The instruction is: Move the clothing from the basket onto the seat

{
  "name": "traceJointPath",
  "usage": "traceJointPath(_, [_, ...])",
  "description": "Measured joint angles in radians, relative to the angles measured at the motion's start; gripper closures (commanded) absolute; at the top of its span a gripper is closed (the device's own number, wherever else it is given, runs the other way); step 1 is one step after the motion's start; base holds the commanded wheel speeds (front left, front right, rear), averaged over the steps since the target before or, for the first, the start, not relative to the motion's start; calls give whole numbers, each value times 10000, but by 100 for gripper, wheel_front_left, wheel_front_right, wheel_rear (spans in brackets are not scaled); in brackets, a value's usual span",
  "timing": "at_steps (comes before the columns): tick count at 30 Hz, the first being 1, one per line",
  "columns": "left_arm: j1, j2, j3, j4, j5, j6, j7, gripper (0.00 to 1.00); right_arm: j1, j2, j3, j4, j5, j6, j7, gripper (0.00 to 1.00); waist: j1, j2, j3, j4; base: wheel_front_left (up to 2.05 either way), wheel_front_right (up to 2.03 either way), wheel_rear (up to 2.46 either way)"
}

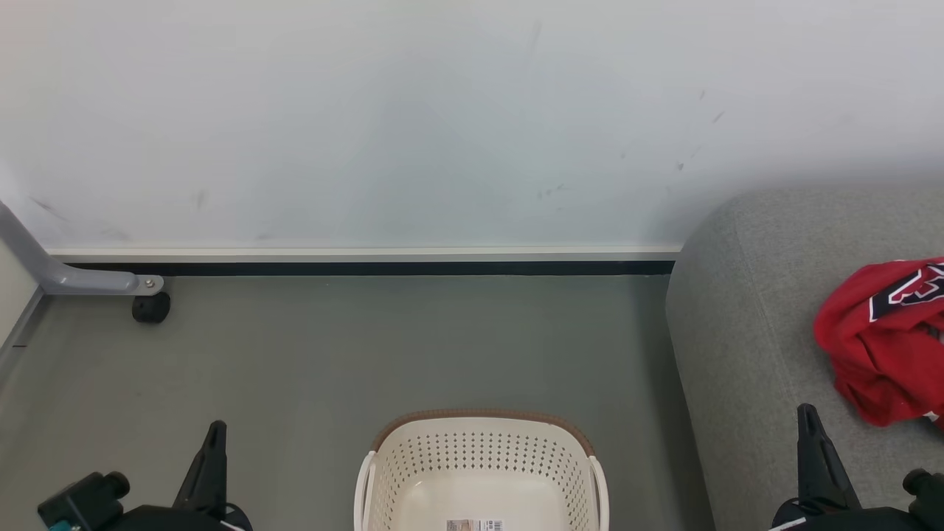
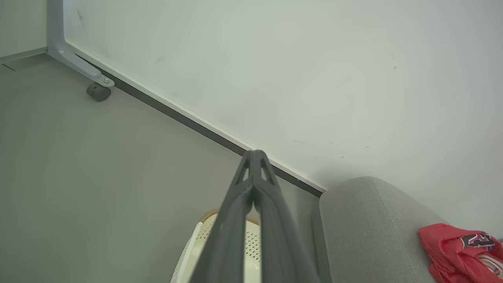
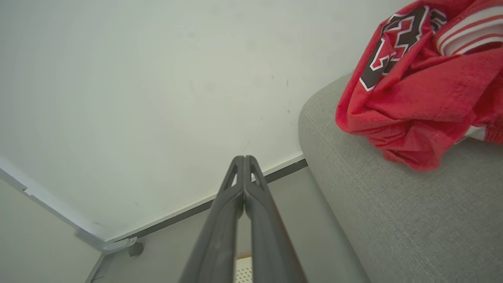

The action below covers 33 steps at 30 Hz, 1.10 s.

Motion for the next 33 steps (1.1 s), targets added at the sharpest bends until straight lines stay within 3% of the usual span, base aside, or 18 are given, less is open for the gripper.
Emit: traceJointPath(33, [-207, -1053, 1321, 384, -2652, -731, 1057, 100, -616, 8, -464, 771, 4755, 173, 1066, 100, 0, 1, 32, -253, 0, 0, 0])
